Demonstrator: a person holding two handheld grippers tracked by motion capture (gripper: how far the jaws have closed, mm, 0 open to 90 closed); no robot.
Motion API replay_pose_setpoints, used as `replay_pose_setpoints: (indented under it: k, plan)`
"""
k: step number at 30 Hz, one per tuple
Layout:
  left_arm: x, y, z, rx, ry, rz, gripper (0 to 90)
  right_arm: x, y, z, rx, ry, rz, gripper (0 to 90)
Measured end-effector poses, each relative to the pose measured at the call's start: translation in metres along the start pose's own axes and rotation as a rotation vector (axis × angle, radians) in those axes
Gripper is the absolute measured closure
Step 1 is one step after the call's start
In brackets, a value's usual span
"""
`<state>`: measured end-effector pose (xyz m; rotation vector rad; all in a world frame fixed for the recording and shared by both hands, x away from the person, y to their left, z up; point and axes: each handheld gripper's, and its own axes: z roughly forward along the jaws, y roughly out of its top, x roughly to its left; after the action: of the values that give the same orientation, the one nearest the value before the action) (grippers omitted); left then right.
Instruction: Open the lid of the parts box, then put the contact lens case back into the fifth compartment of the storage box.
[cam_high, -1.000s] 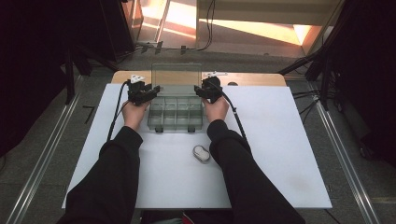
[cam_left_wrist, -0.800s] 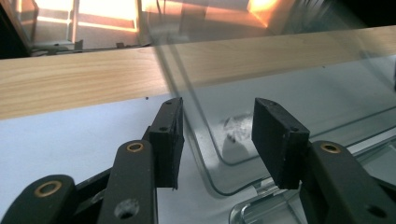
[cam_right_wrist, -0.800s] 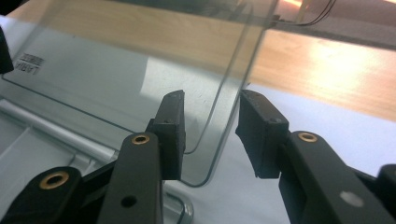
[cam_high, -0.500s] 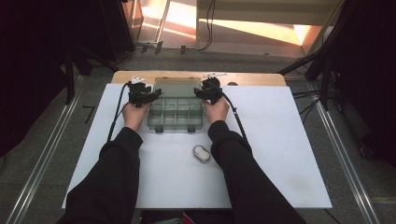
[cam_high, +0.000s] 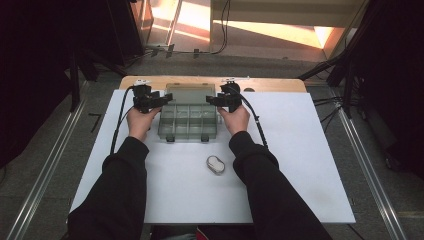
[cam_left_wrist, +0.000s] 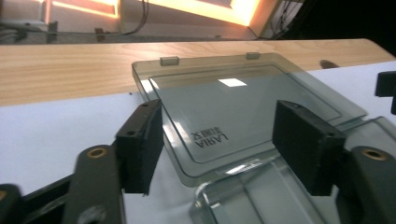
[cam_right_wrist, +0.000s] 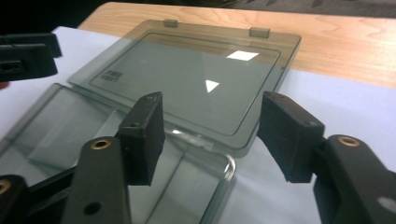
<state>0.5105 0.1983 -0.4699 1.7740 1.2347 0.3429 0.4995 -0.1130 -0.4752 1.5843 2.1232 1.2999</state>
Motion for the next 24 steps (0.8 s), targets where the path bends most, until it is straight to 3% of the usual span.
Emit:
replay_pose_setpoints:
  k: [3, 5, 12, 20, 24]
  plan:
    - [-0.003, 0.0, -0.003, 0.03, -0.014, 0.005, 29.4, -0.001, 0.0, -0.006, 0.011, 0.035, 0.001, 33.2]
    - [-0.006, 0.0, -0.005, 0.046, -0.024, 0.005, 29.3, 0.0, -0.002, -0.01, 0.016, 0.074, -0.025, 32.3]
    - [-0.017, 0.001, -0.013, 0.098, -0.09, 0.026, 25.5, 0.003, -0.008, -0.021, 0.054, 0.128, -0.049, 31.3]
    - [-0.027, -0.003, -0.025, 0.117, -0.118, 0.032, 24.6, 0.008, -0.016, -0.033, 0.074, 0.181, -0.07, 31.3]
    - [-0.034, -0.007, -0.031, 0.128, -0.13, 0.057, 24.8, 0.01, -0.02, -0.041, 0.088, 0.209, -0.083, 31.2]
